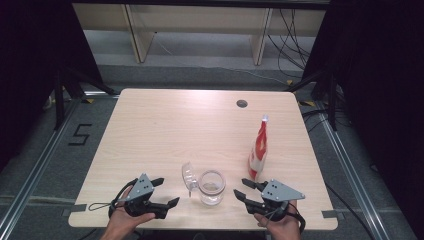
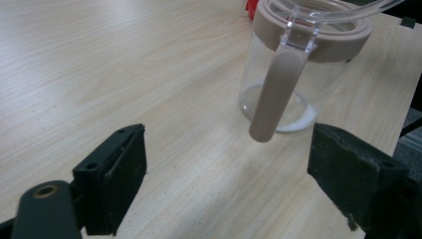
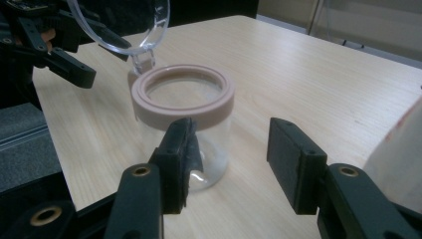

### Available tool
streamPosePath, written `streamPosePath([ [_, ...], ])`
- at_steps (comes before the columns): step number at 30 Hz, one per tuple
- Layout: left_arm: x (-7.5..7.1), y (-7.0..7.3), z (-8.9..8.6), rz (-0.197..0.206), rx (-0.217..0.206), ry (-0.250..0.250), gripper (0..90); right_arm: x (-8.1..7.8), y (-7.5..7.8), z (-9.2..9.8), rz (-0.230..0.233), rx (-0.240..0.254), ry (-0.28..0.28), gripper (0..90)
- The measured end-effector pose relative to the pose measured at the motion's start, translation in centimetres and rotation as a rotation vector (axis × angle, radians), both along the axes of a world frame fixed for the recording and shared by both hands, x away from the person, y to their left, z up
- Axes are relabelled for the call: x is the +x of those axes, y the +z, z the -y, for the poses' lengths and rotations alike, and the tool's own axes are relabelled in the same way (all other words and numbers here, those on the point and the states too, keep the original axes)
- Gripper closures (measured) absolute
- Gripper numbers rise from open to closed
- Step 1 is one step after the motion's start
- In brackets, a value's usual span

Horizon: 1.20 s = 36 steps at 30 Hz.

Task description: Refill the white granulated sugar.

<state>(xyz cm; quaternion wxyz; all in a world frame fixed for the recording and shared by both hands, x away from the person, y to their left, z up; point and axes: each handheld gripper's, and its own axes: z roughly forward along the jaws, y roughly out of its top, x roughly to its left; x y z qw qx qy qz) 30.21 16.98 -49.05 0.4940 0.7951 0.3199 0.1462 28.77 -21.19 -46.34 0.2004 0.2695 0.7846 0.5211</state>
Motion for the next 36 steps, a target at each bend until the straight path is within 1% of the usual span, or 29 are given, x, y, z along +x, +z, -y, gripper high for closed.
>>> streamPosePath([
  [2, 0.1, -0.1, 0.0, -0.007, 0.011, -0.001, 15.2, -0.1, -0.2, 0.3, -0.001, 0.0, -0.006, 53.5],
  [3, 0.1, -0.1, -0.1, -0.008, 0.035, 0.0, 15.3, -0.2, -0.4, 0.4, -0.015, 0.005, -0.019, 53.1],
  [4, -0.1, -0.1, 0.1, -0.023, -0.001, 0.013, 15.3, -0.3, -0.4, 0.6, -0.036, -0.001, -0.033, 52.9],
  [7, -0.2, 0.0, 0.3, -0.019, -0.006, 0.009, 15.3, -0.4, -0.5, 1.1, -0.046, 0.012, -0.048, 51.9],
  [8, -0.3, 0.1, 0.2, -0.015, 0.005, 0.006, 15.4, -0.6, -0.6, 1.3, -0.064, 0.037, -0.07, 51.6],
  [9, -0.3, 0.0, 0.3, -0.017, -0.006, 0.009, 15.4, -0.5, -0.6, 1.5, -0.06, 0.043, -0.069, 51.0],
  [10, -0.3, 0.0, 0.3, -0.017, -0.008, 0.007, 15.5, -0.5, -0.6, 1.8, -0.037, 0.029, -0.079, 50.4],
  [11, -0.2, 0.0, 0.3, -0.002, 0.003, -0.007, 15.5, -0.5, -0.6, 2.0, -0.041, 0.029, -0.08, 50.0],
  [12, -0.2, -0.1, 0.3, -0.004, 0.002, -0.007, 15.6, -0.6, -0.6, 2.1, -0.058, 0.034, -0.085, 49.6],
  [13, -0.1, -0.1, 0.4, -0.005, -0.006, -0.007, 15.5, -0.8, -0.7, 2.3, -0.059, 0.032, -0.103, 49.0],
  [14, -0.2, -0.1, 0.4, -0.006, 0.001, -0.011, 15.5, -0.8, -0.7, 2.5, -0.058, 0.036, -0.113, 48.2],
  [15, -0.2, -0.1, 0.4, -0.003, 0.012, -0.011, 15.6, -1.0, -0.6, 2.7, -0.064, 0.018, -0.148, 47.3],
  [16, -0.4, -0.1, 0.5, -0.02, 0.003, 0.001, 15.6, -1.0, -0.7, 2.9, -0.058, 0.017, -0.164, 46.0],
  [17, -0.4, -0.2, 0.5, -0.019, 0.004, -0.003, 15.5, -1.0, -0.7, 3.1, -0.062, 0.013, -0.19, 44.2],
  [18, -0.4, -0.2, 0.5, -0.017, 0.008, -0.008, 15.6, -0.9, -0.8, 3.2, -0.068, 0.024, -0.2, 44.0],
  [21, -0.4, -0.2, 0.5, -0.015, 0.007, 0.002, 15.6, -0.5, -0.9, 3.7, -0.065, 0.01, -0.222, 41.8],
  [22, -0.4, -0.2, 0.5, -0.018, 0.004, 0.009, 15.6, -0.3, -1.0, 3.7, -0.056, 0.011, -0.243, 40.3],
  [24, -0.2, -0.3, 0.3, 0.002, 0.023, -0.009, 15.6, -0.1, -1.0, 4.0, -0.054, 0.006, -0.258, 40.1],
  [25, -0.2, -0.3, 0.3, 0.0, 0.022, -0.006, 15.6, 0.1, -1.0, 4.1, -0.037, -0.01, -0.271, 40.1],
  [26, -0.3, -0.3, 0.3, -0.007, 0.016, 0.002, 15.6, 0.3, -1.0, 4.1, -0.041, 0.004, -0.277, 39.7],
  [27, -0.3, -0.4, 0.4, -0.018, 0.002, 0.015, 15.6, 0.4, -1.0, 4.1, -0.033, -0.002, -0.29, 39.1],
  [28, -0.2, -0.3, 0.3, -0.007, 0.02, 0.004, 15.6, 0.5, -1.0, 4.0, -0.043, 0.005, -0.312, 38.8],
  [29, -0.3, -0.4, 0.4, -0.019, 0.003, 0.017, 15.6, 0.9, -1.0, 4.1, -0.029, -0.004, -0.306, 37.8],
  [30, -0.2, -0.4, 0.3, -0.014, 0.005, 0.016, 15.6, 0.9, -0.9, 3.9, -0.056, 0.003, -0.331, 36.9],
  [31, -0.2, -0.4, 0.4, -0.016, 0.002, 0.018, 15.6, 1.4, -1.0, 4.0, -0.028, -0.002, -0.314, 36.5],
  [32, -0.3, -0.4, 0.3, -0.019, 0.004, 0.018, 15.6, 1.6, -1.1, 3.9, -0.026, -0.003, -0.335, 36.3],
  [34, -0.2, -0.5, 0.3, -0.017, 0.012, 0.014, 15.6, 2.2, -1.2, 3.7, -0.023, -0.004, -0.344, 35.6],
  [35, -0.3, -0.5, 0.3, -0.021, 0.012, 0.015, 15.6, 2.6, -1.3, 3.8, 0.011, -0.024, -0.335, 35.7],
  [36, -0.3, -0.5, 0.4, -0.029, 0.001, 0.02, 15.6, 2.8, -1.3, 3.5, -0.025, -0.003, -0.339, 35.7],
])
